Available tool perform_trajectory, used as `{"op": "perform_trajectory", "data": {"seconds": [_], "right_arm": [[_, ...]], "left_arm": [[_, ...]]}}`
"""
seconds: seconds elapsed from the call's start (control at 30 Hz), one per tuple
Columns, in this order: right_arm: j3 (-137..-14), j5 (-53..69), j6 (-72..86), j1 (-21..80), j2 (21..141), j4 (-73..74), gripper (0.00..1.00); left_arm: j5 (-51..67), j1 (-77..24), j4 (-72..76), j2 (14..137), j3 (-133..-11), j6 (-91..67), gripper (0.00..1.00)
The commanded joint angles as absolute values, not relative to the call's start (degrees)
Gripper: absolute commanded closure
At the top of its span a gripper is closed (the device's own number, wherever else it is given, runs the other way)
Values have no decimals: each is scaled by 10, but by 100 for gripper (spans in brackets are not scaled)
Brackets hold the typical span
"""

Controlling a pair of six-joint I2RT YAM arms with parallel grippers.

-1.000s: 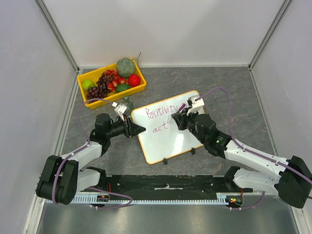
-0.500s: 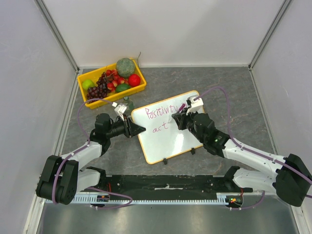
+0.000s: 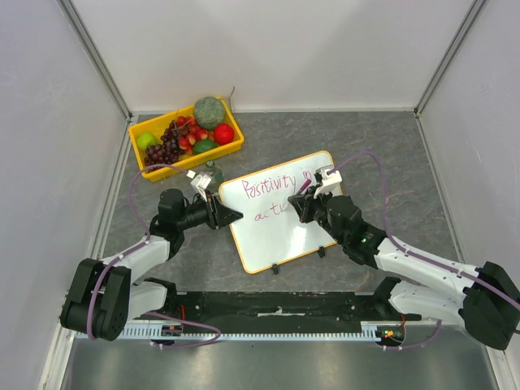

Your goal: Write a sentence on the whiteboard

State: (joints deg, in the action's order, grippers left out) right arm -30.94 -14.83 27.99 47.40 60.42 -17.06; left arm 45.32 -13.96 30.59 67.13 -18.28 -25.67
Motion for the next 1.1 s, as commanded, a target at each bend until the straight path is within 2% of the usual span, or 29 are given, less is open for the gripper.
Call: {"op": "perform_trajectory", "data": {"seconds": [0.0, 0.47, 1.07], "right_arm": [[-292, -149, 285, 471, 598, -163, 100], [-361, -139, 289, 453, 597, -171, 100], [-358, -116, 303, 432, 637, -197, 100]], "left_arm": [[446, -148, 292, 683, -187, -214, 98], [446, -148, 293, 681, -186, -215, 98], [446, -148, 293, 681, -186, -215, 98]]}}
